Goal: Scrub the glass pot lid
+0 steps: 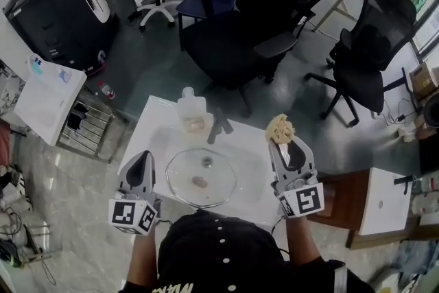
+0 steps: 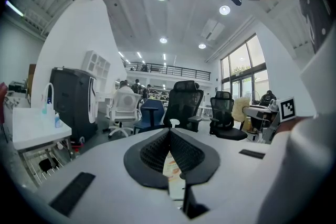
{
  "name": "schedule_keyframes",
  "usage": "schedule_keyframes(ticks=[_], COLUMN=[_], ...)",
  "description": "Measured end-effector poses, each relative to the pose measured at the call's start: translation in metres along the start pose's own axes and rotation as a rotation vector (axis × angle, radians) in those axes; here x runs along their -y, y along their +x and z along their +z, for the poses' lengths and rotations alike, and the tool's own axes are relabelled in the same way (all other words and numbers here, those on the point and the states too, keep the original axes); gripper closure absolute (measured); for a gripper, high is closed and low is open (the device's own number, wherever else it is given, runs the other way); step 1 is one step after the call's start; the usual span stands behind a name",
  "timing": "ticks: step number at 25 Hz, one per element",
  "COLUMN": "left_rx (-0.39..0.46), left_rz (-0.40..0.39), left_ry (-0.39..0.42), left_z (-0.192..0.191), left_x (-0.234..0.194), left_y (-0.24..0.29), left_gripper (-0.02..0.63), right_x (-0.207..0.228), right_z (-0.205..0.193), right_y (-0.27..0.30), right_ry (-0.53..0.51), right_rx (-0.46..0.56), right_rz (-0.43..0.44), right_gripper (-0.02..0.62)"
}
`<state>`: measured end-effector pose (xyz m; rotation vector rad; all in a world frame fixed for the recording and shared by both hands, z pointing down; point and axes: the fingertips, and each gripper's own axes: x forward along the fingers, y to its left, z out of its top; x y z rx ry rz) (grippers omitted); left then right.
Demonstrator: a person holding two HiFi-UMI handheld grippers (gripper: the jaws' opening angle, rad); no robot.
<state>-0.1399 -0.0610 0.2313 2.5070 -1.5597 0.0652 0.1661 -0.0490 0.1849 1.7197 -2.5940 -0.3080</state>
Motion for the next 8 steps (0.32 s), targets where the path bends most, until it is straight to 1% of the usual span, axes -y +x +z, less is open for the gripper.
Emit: schedule_keyframes(ticks=[8], left_rx=[0.009], left_rz=[-0.008], left_ry=[0.000], left_z=[0.0015], left_x=[0.0040], left_y=[-0.0007], left_gripper=[0.580], right_x=[-0.0022], right_z=[0.0008], right_y=[0.0011], right_ry=[-0.002], right_rx=[0.002], right_rz=[0.012], right_gripper=[0.465])
